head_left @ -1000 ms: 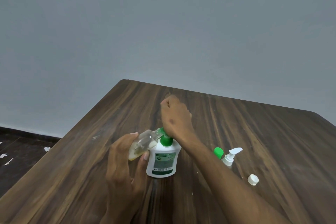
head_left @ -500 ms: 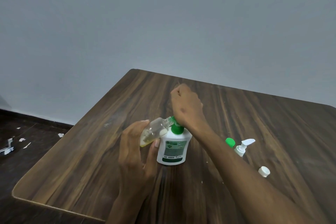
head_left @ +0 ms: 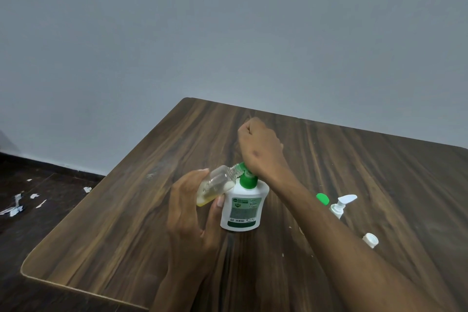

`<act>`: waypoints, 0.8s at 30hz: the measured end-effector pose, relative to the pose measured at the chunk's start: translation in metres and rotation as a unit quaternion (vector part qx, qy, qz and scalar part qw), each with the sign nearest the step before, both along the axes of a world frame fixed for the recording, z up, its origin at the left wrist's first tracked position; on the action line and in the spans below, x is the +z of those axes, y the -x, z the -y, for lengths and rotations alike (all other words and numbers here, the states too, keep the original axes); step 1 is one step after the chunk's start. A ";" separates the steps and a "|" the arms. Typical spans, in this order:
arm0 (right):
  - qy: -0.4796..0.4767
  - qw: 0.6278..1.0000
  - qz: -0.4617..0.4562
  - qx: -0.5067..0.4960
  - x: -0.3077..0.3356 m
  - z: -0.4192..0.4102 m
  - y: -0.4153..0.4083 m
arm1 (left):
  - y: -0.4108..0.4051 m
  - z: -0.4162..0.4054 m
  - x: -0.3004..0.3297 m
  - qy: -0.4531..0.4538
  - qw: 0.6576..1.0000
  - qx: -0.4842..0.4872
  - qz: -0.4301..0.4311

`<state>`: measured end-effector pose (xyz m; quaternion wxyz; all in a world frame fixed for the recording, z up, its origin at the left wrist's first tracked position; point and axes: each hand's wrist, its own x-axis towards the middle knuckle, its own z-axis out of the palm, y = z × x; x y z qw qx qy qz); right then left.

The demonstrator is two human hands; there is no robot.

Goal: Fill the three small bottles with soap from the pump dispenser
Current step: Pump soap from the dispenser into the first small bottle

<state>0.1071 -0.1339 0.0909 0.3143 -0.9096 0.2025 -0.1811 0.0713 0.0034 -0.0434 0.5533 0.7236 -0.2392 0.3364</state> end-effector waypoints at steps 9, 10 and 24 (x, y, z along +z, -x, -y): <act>-0.018 1.000 -0.023 -0.003 0.001 0.000 0.004 | -0.001 0.000 -0.002 -0.008 1.000 0.004 0.002; -0.023 0.999 -0.029 -0.006 0.000 -0.001 0.004 | -0.001 0.000 -0.002 -0.009 1.000 0.004 0.002; -0.033 0.999 -0.022 0.001 0.004 0.000 0.005 | -0.001 0.001 -0.001 -0.007 1.000 0.001 0.000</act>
